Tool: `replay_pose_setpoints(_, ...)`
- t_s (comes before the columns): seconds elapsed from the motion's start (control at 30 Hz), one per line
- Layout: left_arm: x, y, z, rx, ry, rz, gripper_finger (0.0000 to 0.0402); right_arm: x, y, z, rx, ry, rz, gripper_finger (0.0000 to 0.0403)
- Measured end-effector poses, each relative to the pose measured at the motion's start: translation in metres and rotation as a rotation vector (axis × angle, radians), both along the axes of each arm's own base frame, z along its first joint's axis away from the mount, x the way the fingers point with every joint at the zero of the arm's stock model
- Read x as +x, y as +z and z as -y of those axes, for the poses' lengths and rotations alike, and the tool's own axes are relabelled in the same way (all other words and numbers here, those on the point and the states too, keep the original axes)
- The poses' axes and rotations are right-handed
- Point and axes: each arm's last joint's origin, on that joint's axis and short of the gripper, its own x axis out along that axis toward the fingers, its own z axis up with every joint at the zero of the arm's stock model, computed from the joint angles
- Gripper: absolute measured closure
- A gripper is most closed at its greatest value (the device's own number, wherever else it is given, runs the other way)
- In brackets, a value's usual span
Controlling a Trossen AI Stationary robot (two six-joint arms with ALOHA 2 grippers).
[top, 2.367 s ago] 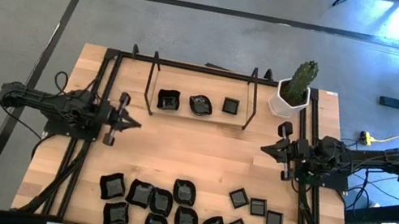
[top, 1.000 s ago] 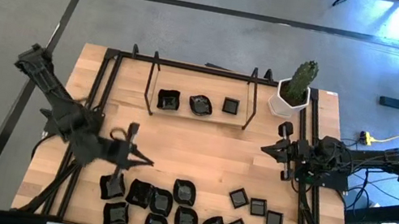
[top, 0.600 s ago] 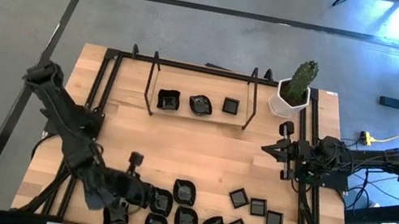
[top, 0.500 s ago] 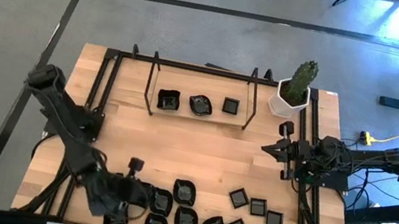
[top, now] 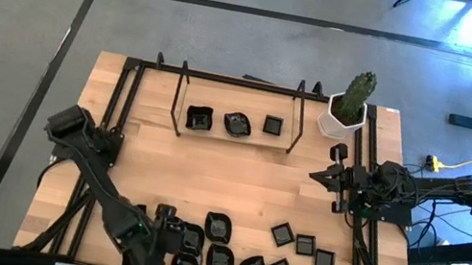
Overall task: Pick & Place Mini shaped plates
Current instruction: Stack the black distorted square plate on top of the black distorted square plate on the shelf
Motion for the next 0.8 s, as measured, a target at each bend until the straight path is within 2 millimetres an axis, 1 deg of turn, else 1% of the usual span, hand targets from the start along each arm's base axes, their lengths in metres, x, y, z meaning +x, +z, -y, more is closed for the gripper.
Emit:
replay_pose_setpoints(0.13, 0.002, -0.014, 0.003, -0.044, -0.001, -0.103, 0.0258, 0.0, -0.001, 0.0, -0.001, 0.0, -0.007, 0.0397)
replay_pose_setpoints(0.27, 0.002, -0.024, 0.005, -0.036, -0.03, -0.148, 0.025, 0.0, -0.001, 0.0, -0.001, 0.0, -0.007, 0.0397)
replay_pose_setpoints(0.47, 0.002, -0.033, 0.001, 0.01, 0.002, -0.205, 0.0249, 0.0, -0.001, 0.0, -0.001, 0.0, -0.007, 0.0397)
replay_pose_setpoints(0.8, 0.01, -0.053, -0.001, -0.01, 0.011, -0.301, 0.0249, 0.0, -0.001, 0.0, -0.001, 0.0, -0.008, 0.0397)
